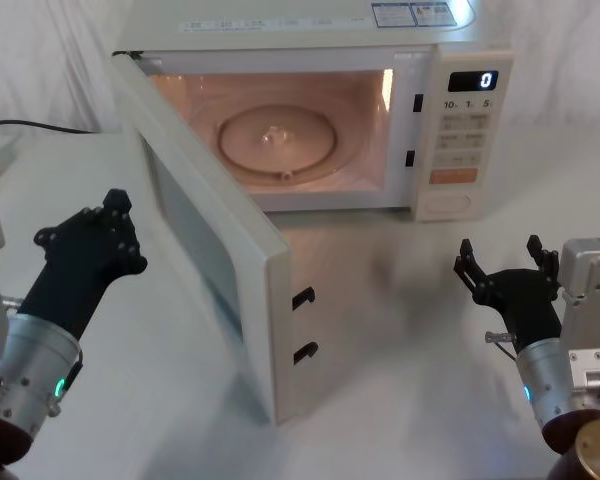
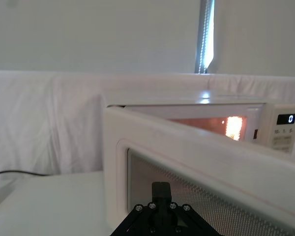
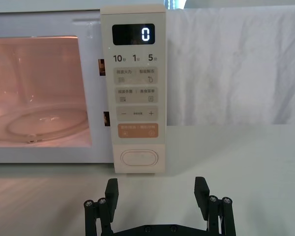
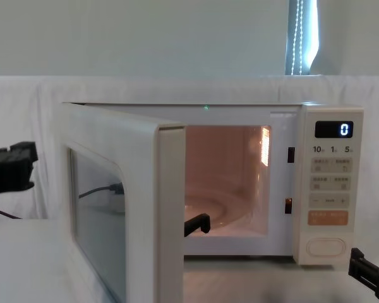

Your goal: Press the button to open the microwave door with one hand; close the microwave door with the other hand.

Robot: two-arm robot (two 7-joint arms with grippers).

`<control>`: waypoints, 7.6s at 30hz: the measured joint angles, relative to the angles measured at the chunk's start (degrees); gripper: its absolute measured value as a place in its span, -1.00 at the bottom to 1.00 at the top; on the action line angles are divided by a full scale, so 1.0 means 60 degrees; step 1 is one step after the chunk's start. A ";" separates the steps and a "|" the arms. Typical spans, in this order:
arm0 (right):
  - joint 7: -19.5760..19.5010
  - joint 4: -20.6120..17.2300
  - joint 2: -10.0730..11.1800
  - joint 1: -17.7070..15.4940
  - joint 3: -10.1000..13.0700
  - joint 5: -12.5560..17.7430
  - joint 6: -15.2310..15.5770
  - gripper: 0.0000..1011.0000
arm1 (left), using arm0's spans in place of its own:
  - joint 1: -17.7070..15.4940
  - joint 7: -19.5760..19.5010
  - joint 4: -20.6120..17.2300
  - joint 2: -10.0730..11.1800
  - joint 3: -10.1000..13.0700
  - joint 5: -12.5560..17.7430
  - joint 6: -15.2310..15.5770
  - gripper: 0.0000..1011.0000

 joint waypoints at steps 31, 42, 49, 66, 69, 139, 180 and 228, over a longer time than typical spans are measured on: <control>0.0000 -0.0001 0.0000 0.0000 0.0000 0.0000 0.0000 0.98 | -0.1803 -0.0639 0.1055 0.0273 0.1103 -0.0644 0.0736 -1.00; 0.0000 0.0000 0.0000 -0.0001 0.0000 0.0000 0.0000 0.98 | -0.2595 -0.0522 0.1827 0.0091 0.1597 -0.0571 0.0692 -1.00; 0.0000 0.0000 0.0000 0.0000 0.0000 0.0000 0.0000 0.98 | -0.3186 -0.0449 0.2386 -0.0083 0.1868 -0.0362 0.0682 -1.00; 0.0000 0.0000 0.0000 0.0000 0.0000 0.0000 0.0000 0.98 | -0.4363 -0.0362 0.3819 -0.0663 0.2285 0.0104 0.0564 -1.00; 0.0000 0.0000 0.0000 0.0000 0.0000 0.0000 -0.0001 0.98 | -0.4514 -0.0352 0.4010 -0.0773 0.2317 0.0155 0.0513 -1.00; 0.0000 -0.0001 0.0000 0.0000 0.0000 0.0000 -0.0001 0.98 | -0.6301 -0.0362 0.6438 -0.1652 0.2325 0.0991 -0.0105 -1.00; 0.0000 0.0000 0.0000 -0.0001 0.0000 0.0000 0.0000 0.98 | -0.6660 -0.0441 0.6947 -0.1875 0.2352 0.1081 -0.0128 -1.00; 0.0000 0.0000 0.0000 -0.0001 0.0000 0.0000 -0.0001 0.98 | -0.3861 -0.0515 0.4495 -0.1048 0.1547 0.0010 0.0135 -1.00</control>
